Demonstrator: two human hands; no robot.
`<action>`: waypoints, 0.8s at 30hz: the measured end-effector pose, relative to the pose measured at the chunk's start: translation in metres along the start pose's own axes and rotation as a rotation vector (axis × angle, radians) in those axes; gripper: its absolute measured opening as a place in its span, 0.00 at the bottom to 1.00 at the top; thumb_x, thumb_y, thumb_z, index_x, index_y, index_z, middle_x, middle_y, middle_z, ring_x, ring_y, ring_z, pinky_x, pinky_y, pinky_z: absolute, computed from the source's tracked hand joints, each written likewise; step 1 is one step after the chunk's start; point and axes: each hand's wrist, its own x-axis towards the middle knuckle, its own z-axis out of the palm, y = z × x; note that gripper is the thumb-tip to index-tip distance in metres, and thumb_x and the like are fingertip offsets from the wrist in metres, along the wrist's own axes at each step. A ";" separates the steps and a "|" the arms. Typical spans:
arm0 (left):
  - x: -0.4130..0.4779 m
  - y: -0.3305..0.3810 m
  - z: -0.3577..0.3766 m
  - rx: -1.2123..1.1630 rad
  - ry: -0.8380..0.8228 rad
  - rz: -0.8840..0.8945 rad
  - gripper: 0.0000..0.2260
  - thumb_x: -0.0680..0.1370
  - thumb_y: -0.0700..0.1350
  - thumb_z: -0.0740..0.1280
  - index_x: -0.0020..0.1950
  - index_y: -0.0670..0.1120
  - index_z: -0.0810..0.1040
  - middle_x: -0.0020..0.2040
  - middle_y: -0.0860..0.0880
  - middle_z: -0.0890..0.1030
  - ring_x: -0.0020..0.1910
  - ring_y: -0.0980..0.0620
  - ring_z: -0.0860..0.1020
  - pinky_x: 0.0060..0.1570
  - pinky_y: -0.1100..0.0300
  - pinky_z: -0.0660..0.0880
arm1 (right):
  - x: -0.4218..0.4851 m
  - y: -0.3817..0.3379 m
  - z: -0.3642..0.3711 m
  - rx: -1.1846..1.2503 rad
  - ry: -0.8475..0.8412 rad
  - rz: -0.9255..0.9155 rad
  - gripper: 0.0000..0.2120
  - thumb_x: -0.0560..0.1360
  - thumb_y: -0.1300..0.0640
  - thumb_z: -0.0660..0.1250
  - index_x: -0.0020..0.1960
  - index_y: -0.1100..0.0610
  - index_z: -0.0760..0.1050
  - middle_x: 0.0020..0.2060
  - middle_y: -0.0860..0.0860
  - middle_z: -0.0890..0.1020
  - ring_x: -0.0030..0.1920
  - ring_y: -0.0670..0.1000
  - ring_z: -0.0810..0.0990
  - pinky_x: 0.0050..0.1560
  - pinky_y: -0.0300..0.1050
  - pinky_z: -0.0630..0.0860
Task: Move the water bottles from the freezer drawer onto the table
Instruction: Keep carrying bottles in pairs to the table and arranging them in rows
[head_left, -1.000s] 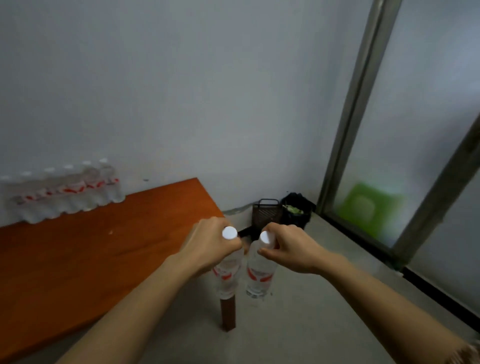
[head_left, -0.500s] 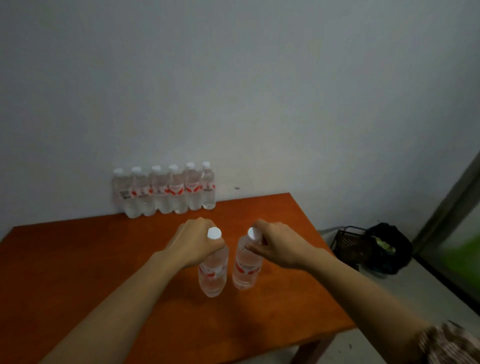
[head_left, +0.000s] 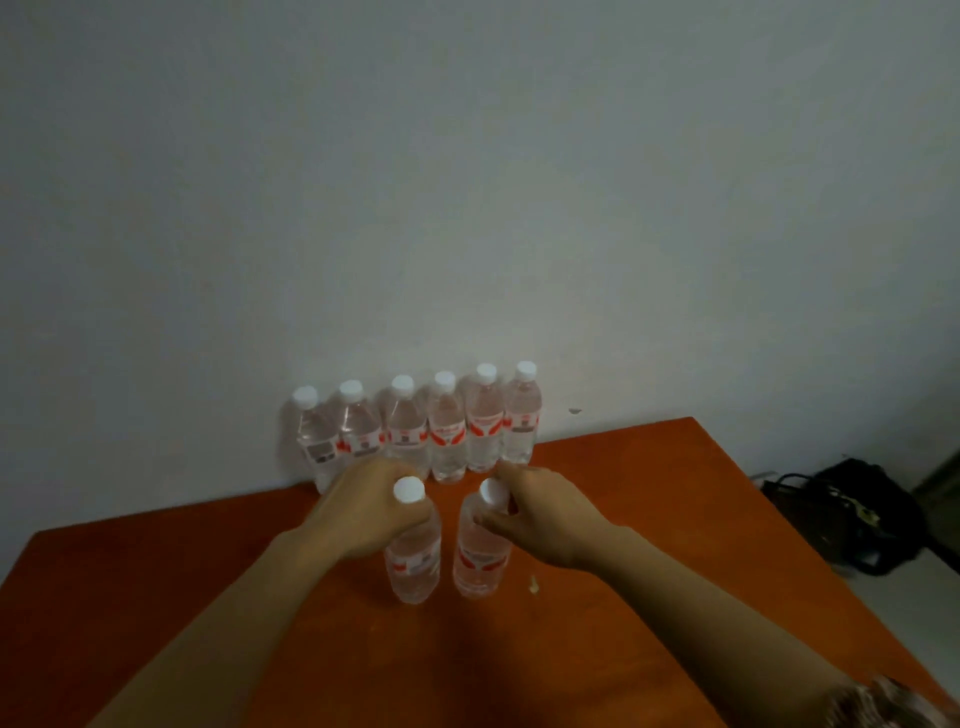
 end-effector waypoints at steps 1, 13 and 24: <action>0.009 -0.014 -0.007 0.005 -0.013 0.007 0.07 0.69 0.51 0.70 0.37 0.48 0.78 0.36 0.51 0.81 0.36 0.55 0.80 0.36 0.55 0.77 | 0.013 -0.006 0.008 0.016 0.001 0.021 0.13 0.76 0.44 0.64 0.53 0.52 0.70 0.48 0.51 0.80 0.43 0.51 0.77 0.40 0.46 0.74; 0.079 -0.134 -0.058 0.027 -0.180 0.028 0.06 0.69 0.52 0.70 0.41 0.52 0.82 0.38 0.55 0.83 0.37 0.62 0.80 0.33 0.63 0.75 | 0.138 -0.046 0.070 0.056 -0.101 0.055 0.15 0.76 0.49 0.65 0.58 0.57 0.70 0.54 0.56 0.78 0.50 0.55 0.77 0.46 0.49 0.74; 0.101 -0.171 -0.074 0.041 -0.174 0.076 0.07 0.68 0.52 0.70 0.36 0.49 0.79 0.33 0.61 0.80 0.33 0.66 0.77 0.27 0.66 0.67 | 0.191 -0.058 0.082 -0.032 -0.209 -0.057 0.18 0.77 0.51 0.64 0.63 0.58 0.67 0.57 0.58 0.75 0.52 0.59 0.76 0.44 0.48 0.70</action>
